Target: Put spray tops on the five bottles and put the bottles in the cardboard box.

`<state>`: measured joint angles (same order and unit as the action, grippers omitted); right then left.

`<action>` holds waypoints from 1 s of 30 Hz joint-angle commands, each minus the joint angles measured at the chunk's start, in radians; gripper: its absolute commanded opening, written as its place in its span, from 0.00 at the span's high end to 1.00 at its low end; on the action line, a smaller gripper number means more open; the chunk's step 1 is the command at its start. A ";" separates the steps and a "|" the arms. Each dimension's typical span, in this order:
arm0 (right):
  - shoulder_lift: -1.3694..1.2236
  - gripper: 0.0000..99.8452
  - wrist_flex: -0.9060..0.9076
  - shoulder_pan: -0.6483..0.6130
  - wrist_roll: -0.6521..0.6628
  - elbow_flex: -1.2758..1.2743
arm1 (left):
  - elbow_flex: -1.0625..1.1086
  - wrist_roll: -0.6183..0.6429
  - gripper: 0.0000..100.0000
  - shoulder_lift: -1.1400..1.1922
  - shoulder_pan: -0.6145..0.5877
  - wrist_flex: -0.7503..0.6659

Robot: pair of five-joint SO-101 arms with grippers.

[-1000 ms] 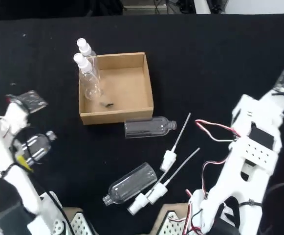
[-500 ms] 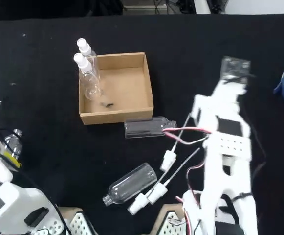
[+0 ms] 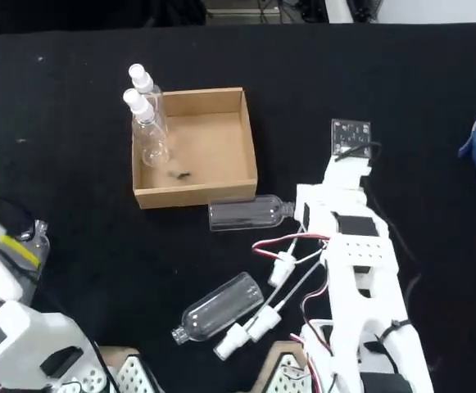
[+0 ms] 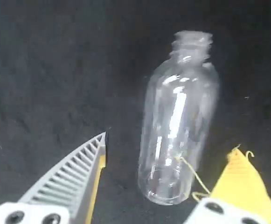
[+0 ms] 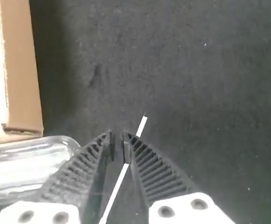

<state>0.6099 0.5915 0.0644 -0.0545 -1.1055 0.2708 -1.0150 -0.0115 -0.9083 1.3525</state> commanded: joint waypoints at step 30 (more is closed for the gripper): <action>0.024 0.98 -0.020 -0.011 0.012 0.022 | 0.093 0.008 0.94 0.161 0.142 -0.137</action>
<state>0.6099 0.5884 0.0644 -0.0545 -1.1055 0.3107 -1.0134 0.1649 -0.7917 1.2206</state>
